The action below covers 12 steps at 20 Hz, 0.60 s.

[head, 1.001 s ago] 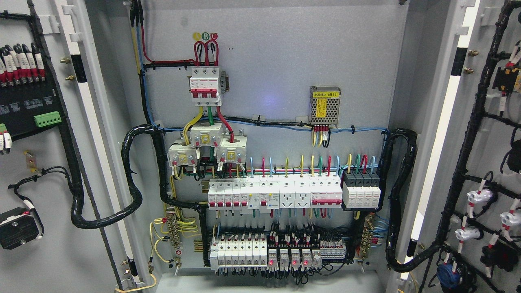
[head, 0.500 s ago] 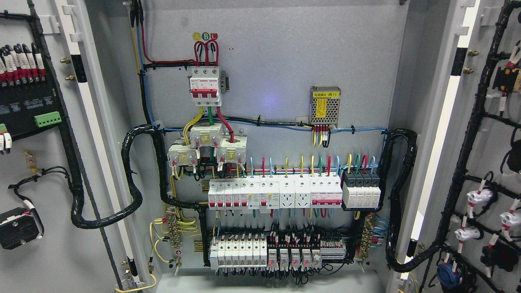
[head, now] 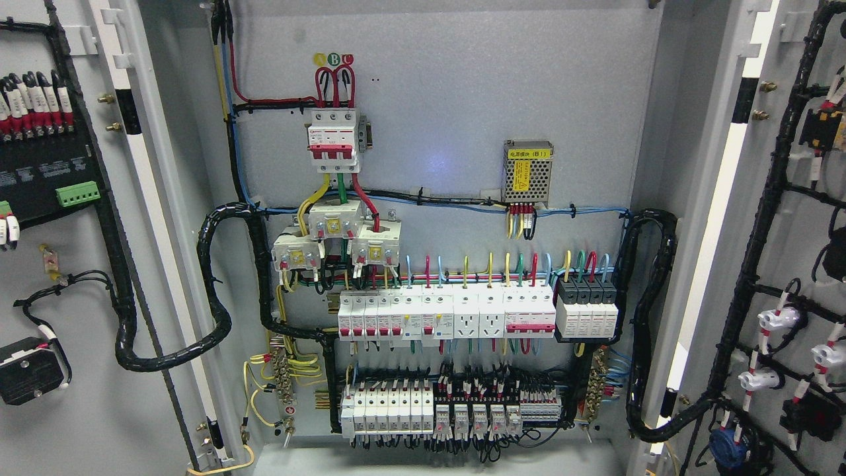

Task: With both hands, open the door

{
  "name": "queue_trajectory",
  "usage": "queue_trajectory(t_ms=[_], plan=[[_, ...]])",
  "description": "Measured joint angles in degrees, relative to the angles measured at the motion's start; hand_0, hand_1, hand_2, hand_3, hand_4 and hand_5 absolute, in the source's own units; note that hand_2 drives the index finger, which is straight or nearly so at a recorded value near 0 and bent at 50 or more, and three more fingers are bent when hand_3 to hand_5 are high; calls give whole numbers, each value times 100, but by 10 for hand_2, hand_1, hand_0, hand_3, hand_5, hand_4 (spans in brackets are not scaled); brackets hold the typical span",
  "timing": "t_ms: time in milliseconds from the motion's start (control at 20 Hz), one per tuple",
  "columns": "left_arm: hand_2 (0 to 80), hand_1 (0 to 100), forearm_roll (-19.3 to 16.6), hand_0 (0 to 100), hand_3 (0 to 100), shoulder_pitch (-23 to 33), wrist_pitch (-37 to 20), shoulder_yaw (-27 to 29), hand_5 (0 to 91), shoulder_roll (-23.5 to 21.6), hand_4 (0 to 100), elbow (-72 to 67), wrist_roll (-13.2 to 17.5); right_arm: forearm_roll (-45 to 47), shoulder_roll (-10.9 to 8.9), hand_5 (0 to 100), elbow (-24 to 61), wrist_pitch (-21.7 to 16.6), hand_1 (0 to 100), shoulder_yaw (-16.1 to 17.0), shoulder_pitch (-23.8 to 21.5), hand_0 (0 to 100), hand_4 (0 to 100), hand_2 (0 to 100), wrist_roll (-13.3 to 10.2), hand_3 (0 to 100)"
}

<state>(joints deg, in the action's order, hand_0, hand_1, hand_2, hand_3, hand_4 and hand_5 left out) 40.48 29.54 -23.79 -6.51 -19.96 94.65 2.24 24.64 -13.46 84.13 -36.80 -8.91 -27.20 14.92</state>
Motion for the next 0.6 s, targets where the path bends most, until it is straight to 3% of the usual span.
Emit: queue_trajectory(t_ms=[350, 601], plan=[[0, 0, -6, 0, 0, -224, 3, -410, 0, 285, 0, -1465, 204, -24, 274, 0, -1667, -2, 0, -91, 307, 191, 0, 0, 15, 0], [0, 0, -21, 0, 0, -559, 7, -699, 0, 533, 0, -2753, 634, -68, 440, 0, -3064, 39, 0, -137, 734, 191, 0, 0, 24, 0]])
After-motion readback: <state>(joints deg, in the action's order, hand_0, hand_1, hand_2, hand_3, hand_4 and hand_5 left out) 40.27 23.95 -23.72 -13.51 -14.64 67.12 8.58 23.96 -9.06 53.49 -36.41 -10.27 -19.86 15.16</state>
